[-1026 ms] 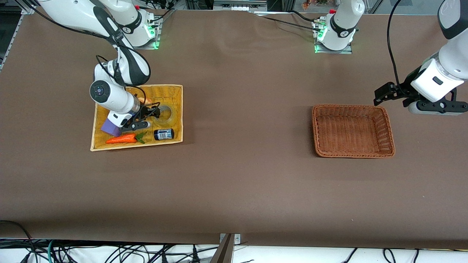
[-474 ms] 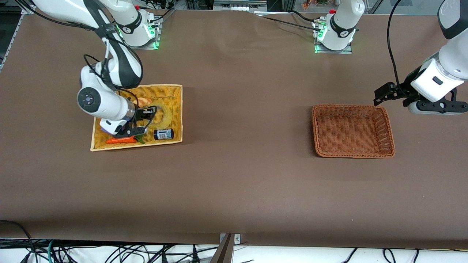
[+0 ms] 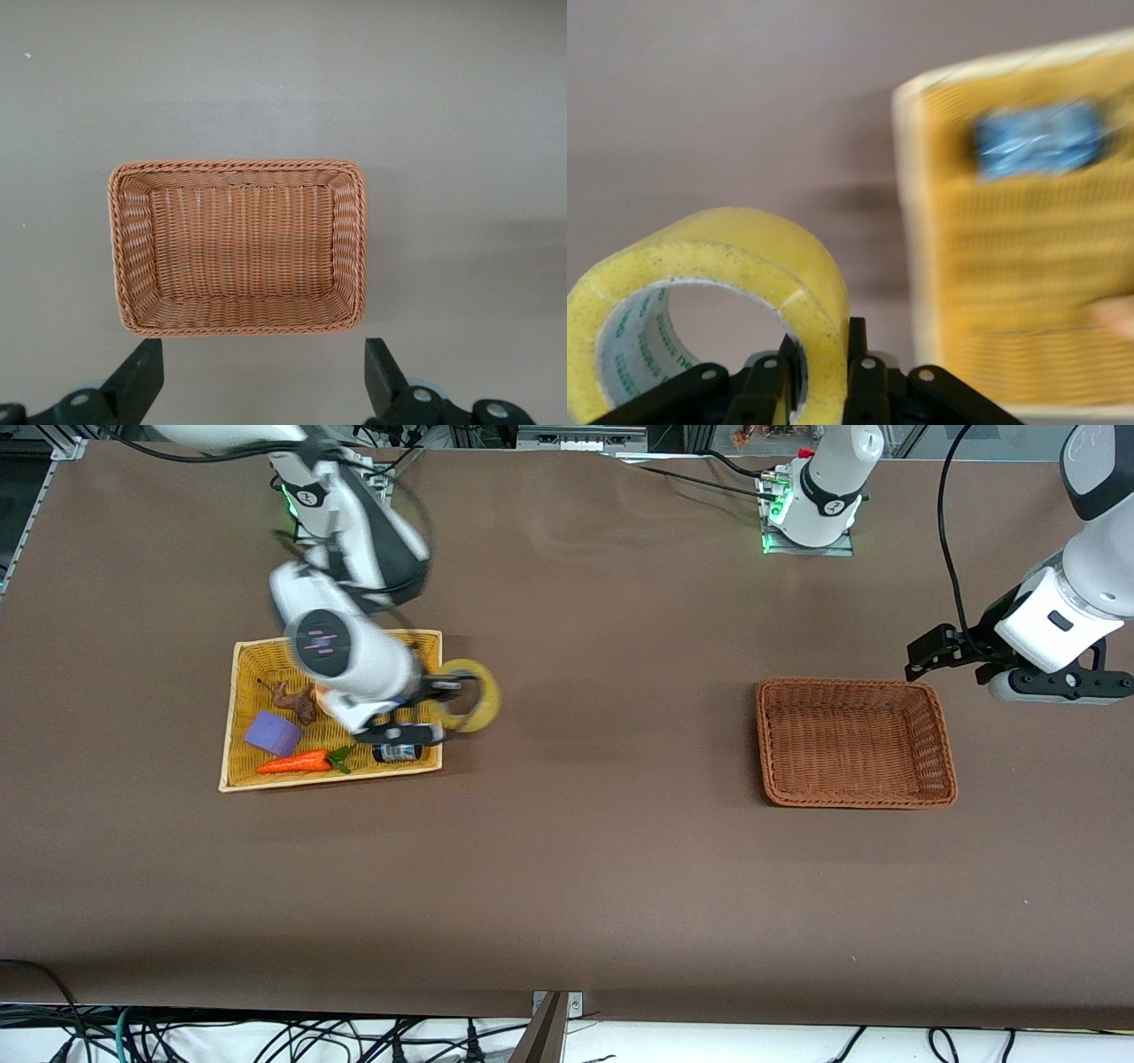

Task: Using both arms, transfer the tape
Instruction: 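Carry the tape roll toward the basket and set it on the table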

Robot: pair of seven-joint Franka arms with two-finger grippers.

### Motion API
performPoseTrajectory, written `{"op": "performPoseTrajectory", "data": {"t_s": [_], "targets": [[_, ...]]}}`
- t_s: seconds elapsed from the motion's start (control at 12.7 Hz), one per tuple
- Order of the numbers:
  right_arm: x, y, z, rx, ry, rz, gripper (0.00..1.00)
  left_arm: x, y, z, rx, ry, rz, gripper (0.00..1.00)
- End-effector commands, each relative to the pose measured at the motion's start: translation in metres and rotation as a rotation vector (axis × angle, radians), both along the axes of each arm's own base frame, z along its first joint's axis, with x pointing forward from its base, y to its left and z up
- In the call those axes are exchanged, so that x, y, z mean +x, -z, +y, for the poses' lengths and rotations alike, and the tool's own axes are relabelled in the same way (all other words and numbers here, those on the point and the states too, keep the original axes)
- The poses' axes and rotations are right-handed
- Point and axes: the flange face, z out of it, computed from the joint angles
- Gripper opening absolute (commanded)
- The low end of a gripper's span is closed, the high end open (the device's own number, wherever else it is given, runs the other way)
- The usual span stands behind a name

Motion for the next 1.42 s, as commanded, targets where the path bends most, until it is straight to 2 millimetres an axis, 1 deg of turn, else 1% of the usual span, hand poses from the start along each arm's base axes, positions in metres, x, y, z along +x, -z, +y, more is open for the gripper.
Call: {"op": "performPoseTrajectory", "data": {"t_s": [0.0,0.08,0.16,0.32,0.39,0.47,0.63,0.71,0.79,0.87,1.03,1.11,1.18,1.26,1.34], "targets": [[-0.005,0.023,0.083,0.02,0.086,0.017,0.0,0.002,-0.005,0.001,0.021,0.019,0.004,1.0],[-0.015,0.033,0.105,0.033,0.11,0.008,0.0,0.002,-0.005,0.001,0.021,0.018,0.002,1.0],[-0.025,0.041,0.135,0.046,0.146,-0.003,0.0,0.002,-0.005,0.001,0.021,0.018,0.002,1.0],[-0.041,0.068,0.178,0.015,0.191,-0.027,0.0,0.002,-0.005,0.001,0.021,0.02,0.004,1.0],[-0.044,0.082,0.19,0.001,0.208,-0.056,0.0,0.002,-0.005,0.001,0.021,0.019,0.002,1.0],[-0.049,0.093,0.196,0.007,0.217,-0.071,0.0,0.002,-0.005,0.001,0.021,0.02,0.004,1.0],[-0.056,0.102,0.202,0.011,0.211,-0.07,0.0,0.002,-0.005,0.001,0.021,0.018,0.002,1.0],[-0.057,0.107,0.202,0.005,0.212,-0.064,0.01,0.002,-0.006,0.001,0.021,0.018,0.002,1.0],[-0.057,0.108,0.202,0.007,0.21,-0.066,0.17,0.002,-0.006,0.001,0.021,0.018,0.002,1.0],[-0.056,0.111,0.201,0.004,0.212,-0.063,0.49,0.002,-0.005,0.001,0.021,0.019,0.004,1.0],[-0.05,0.106,0.196,0.003,0.22,-0.068,0.94,0.002,-0.005,0.001,0.019,0.018,0.002,1.0],[-0.045,0.096,0.193,0.002,0.216,-0.078,1.0,0.001,-0.006,0.0,0.019,0.018,0.002,1.0],[-0.04,0.08,0.187,-0.008,0.217,-0.08,1.0,0.002,-0.006,0.0,0.01,0.017,0.003,1.0],[-0.03,0.052,0.175,-0.017,0.226,-0.087,1.0,0.002,-0.005,-0.003,0.01,0.024,0.004,1.0],[-0.01,0.005,0.147,-0.028,0.248,-0.106,1.0,0.002,-0.002,-0.008,0.01,0.032,0.009,1.0]]}}
